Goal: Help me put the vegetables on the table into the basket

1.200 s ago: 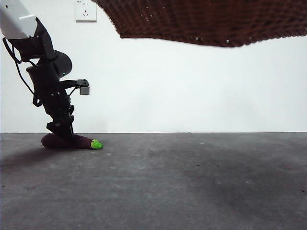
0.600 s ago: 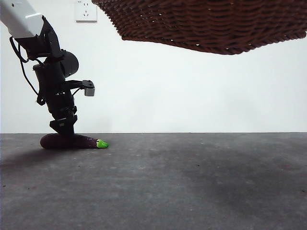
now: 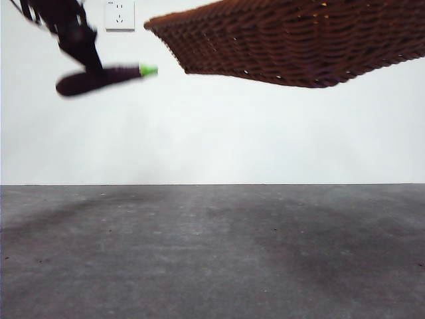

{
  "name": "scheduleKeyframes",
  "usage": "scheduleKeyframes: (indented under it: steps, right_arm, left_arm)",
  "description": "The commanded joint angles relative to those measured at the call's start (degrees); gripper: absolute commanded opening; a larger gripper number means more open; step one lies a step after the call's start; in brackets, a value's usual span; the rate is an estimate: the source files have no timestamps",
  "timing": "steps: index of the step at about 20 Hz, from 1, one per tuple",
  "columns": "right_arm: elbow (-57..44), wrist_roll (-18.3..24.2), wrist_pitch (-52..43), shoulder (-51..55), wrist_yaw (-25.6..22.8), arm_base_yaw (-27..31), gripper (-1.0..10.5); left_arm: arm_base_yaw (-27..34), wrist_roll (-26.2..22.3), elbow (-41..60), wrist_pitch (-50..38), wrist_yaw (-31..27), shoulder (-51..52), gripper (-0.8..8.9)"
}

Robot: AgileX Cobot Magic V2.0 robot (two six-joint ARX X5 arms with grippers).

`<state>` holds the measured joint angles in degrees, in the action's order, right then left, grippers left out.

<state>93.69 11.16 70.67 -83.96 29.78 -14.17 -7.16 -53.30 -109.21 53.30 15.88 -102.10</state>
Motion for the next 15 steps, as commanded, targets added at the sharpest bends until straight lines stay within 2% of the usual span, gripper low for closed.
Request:
scheduleKeyframes:
  steps: [1, 4, 7, 9, 11, 12, 15]
  right_arm:
    - [-0.2, -1.1, 0.1, 0.5, 0.6, 0.1, -0.1]
    - [-0.2, -1.5, 0.6, 0.5, 0.6, 0.0, -0.1]
    - [-0.2, -0.4, 3.5, 0.5, 0.7, 0.0, -0.1]
    - [-0.2, -0.4, 4.4, 0.4, 1.0, 0.0, -0.1]
    - [-0.2, -0.3, 5.0, 0.4, 4.0, -0.5, -0.1]
    - [-0.2, -0.1, 5.5, 0.4, 5.5, -1.3, -0.1]
    - [-0.2, 0.1, 6.7, 0.4, 5.6, -5.0, -0.1]
  left_arm:
    - [-1.8, 1.4, 0.1, 5.3, 1.0, 6.5, -0.06]
    - [-5.4, 1.7, 0.1, 13.7, 1.0, 14.5, -0.06]
    - [-12.1, 1.9, 0.1, 18.8, 0.0, 21.9, -0.06]
    - [-19.5, 1.9, 0.1, 21.4, -3.7, 25.4, -0.06]
    - [-28.3, 3.5, 0.2, 22.2, -8.9, 26.6, -0.06]
    - [-33.0, 4.4, 0.2, 22.2, -11.3, 26.5, -0.06]
    - [-42.9, 4.9, 0.2, 22.2, -18.0, 23.3, -0.06]
